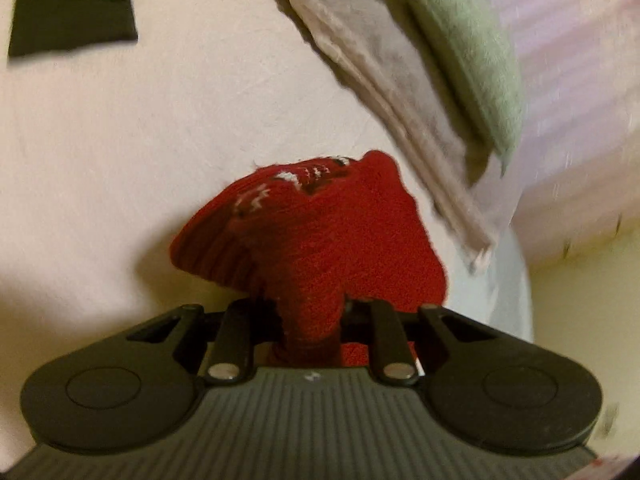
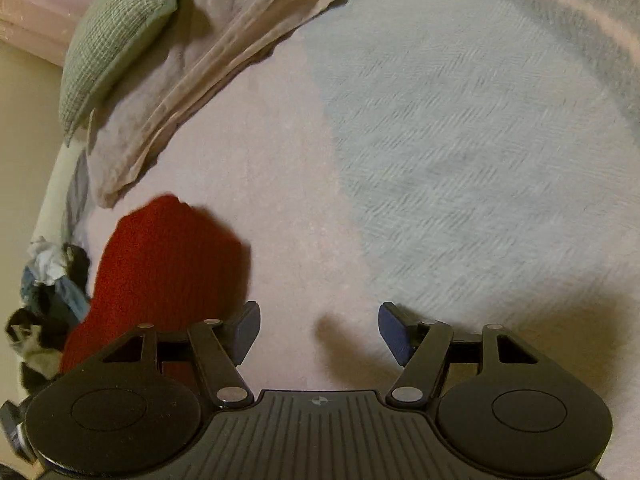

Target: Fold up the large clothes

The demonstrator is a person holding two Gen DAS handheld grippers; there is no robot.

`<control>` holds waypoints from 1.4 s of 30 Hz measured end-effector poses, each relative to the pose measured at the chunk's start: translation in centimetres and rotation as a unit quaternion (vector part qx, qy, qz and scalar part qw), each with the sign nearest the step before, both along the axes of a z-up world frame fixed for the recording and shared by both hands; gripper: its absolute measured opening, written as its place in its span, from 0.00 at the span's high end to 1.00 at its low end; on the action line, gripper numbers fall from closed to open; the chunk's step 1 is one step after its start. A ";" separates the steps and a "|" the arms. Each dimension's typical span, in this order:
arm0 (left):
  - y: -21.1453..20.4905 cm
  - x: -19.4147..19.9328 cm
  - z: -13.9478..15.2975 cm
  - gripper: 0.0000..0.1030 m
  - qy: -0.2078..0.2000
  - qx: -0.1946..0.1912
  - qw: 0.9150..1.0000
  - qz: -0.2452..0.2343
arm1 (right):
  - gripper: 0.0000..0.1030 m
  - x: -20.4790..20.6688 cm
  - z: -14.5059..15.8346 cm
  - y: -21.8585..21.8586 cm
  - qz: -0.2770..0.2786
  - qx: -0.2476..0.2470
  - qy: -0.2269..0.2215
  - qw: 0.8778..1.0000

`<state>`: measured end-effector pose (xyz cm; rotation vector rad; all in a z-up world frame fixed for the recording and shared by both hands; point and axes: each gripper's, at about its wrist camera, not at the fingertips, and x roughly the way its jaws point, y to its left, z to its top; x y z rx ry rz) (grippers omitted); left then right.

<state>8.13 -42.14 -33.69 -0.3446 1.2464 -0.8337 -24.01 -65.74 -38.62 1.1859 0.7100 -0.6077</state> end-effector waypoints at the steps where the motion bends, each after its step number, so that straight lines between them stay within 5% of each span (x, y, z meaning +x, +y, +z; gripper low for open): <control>1: 0.3 1.6 0.0 0.84 0.005 0.011 1.000 -0.026 | 0.39 0.4 -0.2 0.3 0.008 0.012 -0.010 1.000; 4: 0.3 5.5 -1.7 0.82 0.034 0.033 0.996 -0.078 | 0.39 2.2 -0.8 0.9 0.047 0.029 -0.037 0.998; 6: 0.3 6.7 -3.2 0.72 0.074 0.020 0.995 -0.070 | 0.38 4.3 -0.9 0.5 0.079 0.027 -0.049 0.995; 12: 5.7 2.3 -4.2 0.44 0.078 -0.035 0.994 0.069 | 0.16 13.4 0.6 -4.5 0.205 0.017 -0.107 0.973; 17: 5.0 -0.5 -6.9 0.41 0.135 -0.072 0.982 0.110 | 0.13 20.5 -2.7 -6.8 0.310 0.067 -0.093 0.944; 19: 4.3 -0.3 -8.1 0.50 0.147 -0.085 0.978 0.119 | 0.13 22.0 -5.4 -6.4 0.330 0.090 -0.073 0.937; 20: 4.0 0.2 -8.4 0.72 0.154 -0.092 0.977 0.117 | 0.13 22.2 -6.5 -6.2 0.321 0.105 -0.070 0.939; 21: 3.9 0.9 -8.4 0.78 0.158 -0.095 0.976 0.112 | 0.15 22.0 -7.1 -5.9 0.306 0.122 -0.081 0.941; 23: 3.2 2.7 -7.3 0.80 0.136 -0.073 0.985 0.080 | 0.41 21.9 -7.3 -4.6 0.288 0.138 -0.105 0.942; 27: 2.6 7.7 -5.0 0.81 0.090 -0.034 0.995 0.010 | 0.56 19.9 -6.4 -1.6 0.214 0.171 -0.120 0.954; 32: 2.0 13.0 -4.9 0.78 0.083 0.004 0.995 -0.051 | 0.55 17.9 -6.9 4.4 0.148 0.226 -0.130 0.954; 34: 1.8 13.4 -6.4 0.69 0.105 0.006 0.992 -0.068 | 0.36 17.4 -7.6 4.5 0.133 0.202 -0.109 0.964; 38: 2.7 14.1 -6.4 0.41 0.088 -0.008 0.995 -0.049 | 0.27 17.1 -5.6 2.2 0.112 0.118 -0.115 0.980; 40: 3.0 14.6 -7.0 0.38 0.089 -0.012 0.995 -0.035 | 0.23 17.7 -5.2 1.5 0.133 0.080 -0.110 0.982; 42: 2.7 14.7 -8.1 0.38 0.104 -0.018 0.994 -0.038 | 0.23 18.8 -7.3 1.1 0.159 0.113 -0.111 0.975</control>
